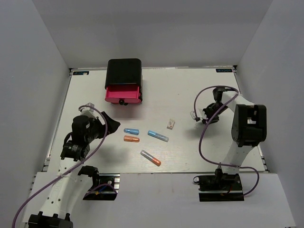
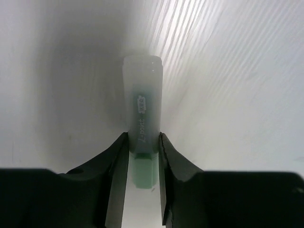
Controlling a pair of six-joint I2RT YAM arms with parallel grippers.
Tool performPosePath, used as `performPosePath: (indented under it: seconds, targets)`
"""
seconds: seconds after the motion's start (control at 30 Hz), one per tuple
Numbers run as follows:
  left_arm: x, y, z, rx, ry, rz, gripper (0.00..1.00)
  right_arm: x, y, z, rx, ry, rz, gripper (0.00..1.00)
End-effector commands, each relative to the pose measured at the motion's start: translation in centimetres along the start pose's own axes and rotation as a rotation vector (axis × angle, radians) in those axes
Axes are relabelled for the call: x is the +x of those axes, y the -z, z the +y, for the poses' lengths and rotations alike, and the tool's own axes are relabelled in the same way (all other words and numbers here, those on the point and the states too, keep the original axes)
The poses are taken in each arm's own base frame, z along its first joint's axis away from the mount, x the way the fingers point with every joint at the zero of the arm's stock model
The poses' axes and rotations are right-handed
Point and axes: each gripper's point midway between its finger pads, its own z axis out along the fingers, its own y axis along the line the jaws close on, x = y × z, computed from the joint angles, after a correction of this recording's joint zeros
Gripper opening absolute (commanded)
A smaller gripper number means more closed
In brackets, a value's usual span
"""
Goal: Sort the stationery into containers
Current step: Grab a piece of stationery with the right arm, then place the stationery into the container
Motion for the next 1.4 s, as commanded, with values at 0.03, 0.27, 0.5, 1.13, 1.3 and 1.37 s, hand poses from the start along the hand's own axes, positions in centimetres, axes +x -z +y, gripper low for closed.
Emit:
performPosePath:
  seconds: [0.03,0.27,0.5,1.13,1.3,1.37]
  targets:
    - [1.2,-0.8,0.0,0.035,0.069,0.021,0.95,-10.3,2.5,-3.4,0.171,0.243,-0.297,0.04]
    - [1.8,-1.7,0.2,0.048,0.122,0.021,0.94,-22.0,7.1,-8.5,0.371,0.153,-0.474,0.0]
    - [2.8,-2.1,0.7,0.05,0.158,0.035,0.94,-35.4,13.9,-17.3,0.589,0.045,-0.716,0.0]
    - [4.2,-1.8,1.2,0.03,0.252,0.058,0.94,-47.3,6.8,-24.2,0.551,-0.076,-0.82,0.04]
    - [4.0,-1.8,1.1,0.035,0.25,0.052,0.94,-46.2,5.2,-24.5,0.552,-0.09,-0.761,0.28]
    - [4.1,-1.9,1.2,0.03,0.252,0.058,0.94,-45.9,4.9,-24.8,0.565,-0.092,-0.739,0.37]
